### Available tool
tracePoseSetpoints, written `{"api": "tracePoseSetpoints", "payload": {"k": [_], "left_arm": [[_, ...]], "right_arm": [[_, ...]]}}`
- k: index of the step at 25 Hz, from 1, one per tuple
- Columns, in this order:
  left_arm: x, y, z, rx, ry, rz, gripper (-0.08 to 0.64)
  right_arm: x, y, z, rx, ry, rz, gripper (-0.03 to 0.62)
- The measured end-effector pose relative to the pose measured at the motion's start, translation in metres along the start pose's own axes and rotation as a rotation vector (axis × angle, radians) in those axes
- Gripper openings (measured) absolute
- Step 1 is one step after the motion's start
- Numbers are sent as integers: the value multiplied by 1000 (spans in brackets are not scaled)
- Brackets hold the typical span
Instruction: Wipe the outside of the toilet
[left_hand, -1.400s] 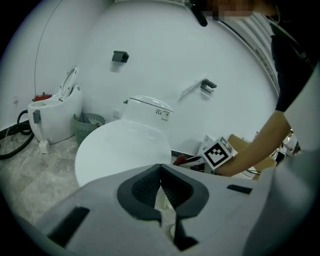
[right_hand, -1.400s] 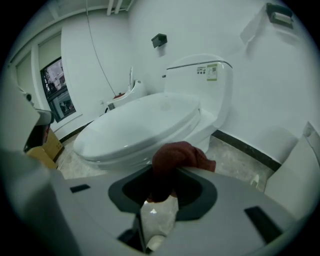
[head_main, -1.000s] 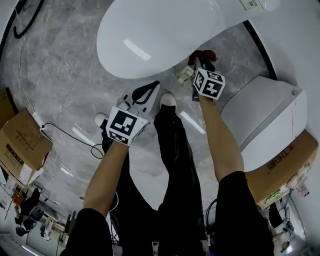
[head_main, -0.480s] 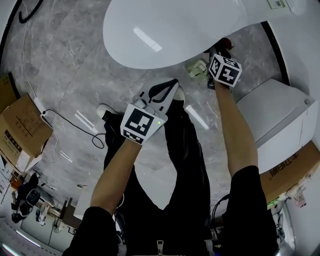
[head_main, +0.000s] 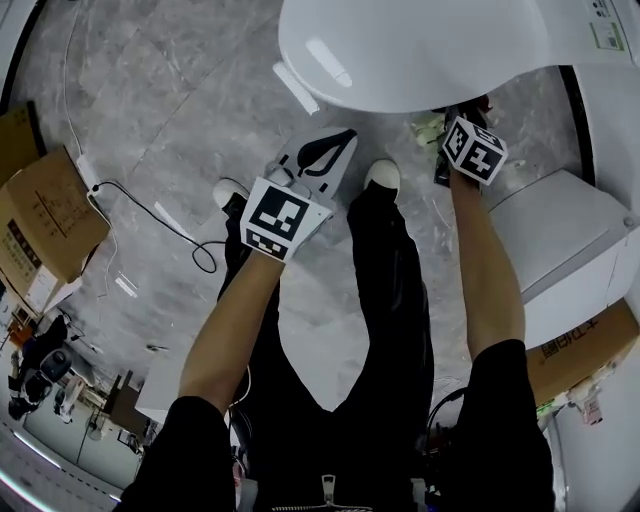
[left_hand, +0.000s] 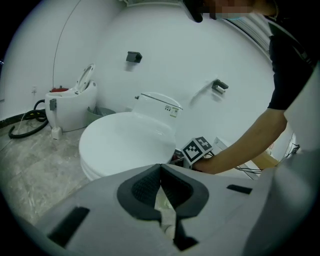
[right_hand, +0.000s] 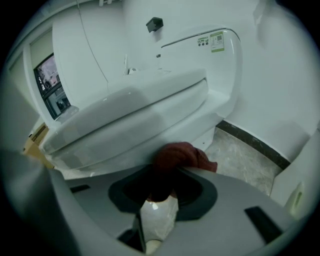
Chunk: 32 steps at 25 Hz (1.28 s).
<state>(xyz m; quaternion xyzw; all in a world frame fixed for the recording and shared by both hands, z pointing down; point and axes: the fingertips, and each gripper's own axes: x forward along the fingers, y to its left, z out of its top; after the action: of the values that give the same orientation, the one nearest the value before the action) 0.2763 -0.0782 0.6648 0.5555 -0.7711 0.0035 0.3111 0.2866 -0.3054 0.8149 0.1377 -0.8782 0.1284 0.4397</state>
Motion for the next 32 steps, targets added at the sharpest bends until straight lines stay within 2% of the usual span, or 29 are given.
{"api": "tracePoseSetpoints", "payload": {"k": [8,21,28,32], "left_arm": [[-60,52,-21,-36,3,54,0],[-155,138,-40,-73,5,106,0],[-199,187,-42,-81,-6,119,0],[-228,218,-45,-83,-9,133,0]], "right_arm": [[-10,65,-33,15,50,10,120],[-16,179,-65,176,99,-19,118],[-7,245,-66,234,121,-17,117],[2,290,-55,234,103,5,117]]}}
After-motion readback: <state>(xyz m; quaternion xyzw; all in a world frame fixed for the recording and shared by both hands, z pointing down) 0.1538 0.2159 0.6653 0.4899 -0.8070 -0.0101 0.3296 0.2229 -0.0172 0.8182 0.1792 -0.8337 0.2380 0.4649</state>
